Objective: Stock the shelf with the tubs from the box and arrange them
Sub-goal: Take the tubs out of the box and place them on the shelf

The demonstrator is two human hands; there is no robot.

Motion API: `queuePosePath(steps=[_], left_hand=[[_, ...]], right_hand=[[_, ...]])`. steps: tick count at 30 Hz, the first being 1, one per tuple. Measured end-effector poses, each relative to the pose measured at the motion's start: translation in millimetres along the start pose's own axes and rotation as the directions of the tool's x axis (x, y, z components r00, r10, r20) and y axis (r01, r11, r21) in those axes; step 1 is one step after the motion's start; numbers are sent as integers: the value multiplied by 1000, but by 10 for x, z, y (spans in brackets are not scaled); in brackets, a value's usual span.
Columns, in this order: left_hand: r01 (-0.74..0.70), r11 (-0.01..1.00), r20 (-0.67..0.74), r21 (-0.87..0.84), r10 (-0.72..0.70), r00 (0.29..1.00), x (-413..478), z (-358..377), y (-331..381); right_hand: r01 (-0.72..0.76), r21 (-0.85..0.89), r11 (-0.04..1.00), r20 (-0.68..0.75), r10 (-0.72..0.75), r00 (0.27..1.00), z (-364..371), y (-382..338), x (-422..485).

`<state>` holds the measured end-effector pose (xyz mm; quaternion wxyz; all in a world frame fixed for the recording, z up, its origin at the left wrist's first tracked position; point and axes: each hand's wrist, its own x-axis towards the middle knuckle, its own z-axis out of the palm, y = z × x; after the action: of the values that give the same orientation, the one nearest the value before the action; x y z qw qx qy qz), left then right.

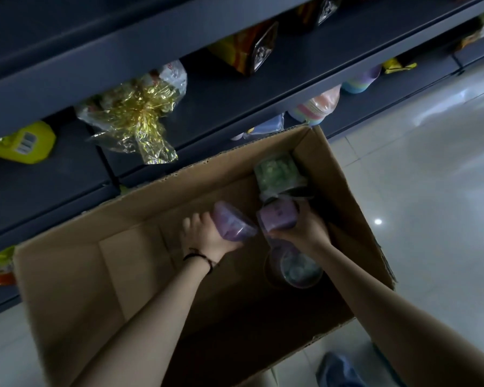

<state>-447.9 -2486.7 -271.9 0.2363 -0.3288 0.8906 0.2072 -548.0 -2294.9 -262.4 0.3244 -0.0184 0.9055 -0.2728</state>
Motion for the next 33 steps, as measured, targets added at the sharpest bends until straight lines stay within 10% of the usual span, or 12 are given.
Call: queuePosePath(steps=[8,12,16,23,33], left_hand=[[442,692,186,-571,-416,890,-546,13,-817],[491,579,174,-651,-515,839,-609,-2,-991],[489,527,199,-695,-512,835,-537,24,-987],[497,489,274,-717,-458,846,-474,110,-956],[193,496,77,-847,-244,967,-1084,-603,-847]], right_hand=[[295,-86,952,348,-249,904,333,-366,-203],[362,-106,926,248,-328,912,589,-430,-348],[121,81,989,39,-124,992,837,-449,-514],[-228,391,892,124,195,973,1227,-384,-553],[-187,585,790,256,39,966,477,-683,-1146]])
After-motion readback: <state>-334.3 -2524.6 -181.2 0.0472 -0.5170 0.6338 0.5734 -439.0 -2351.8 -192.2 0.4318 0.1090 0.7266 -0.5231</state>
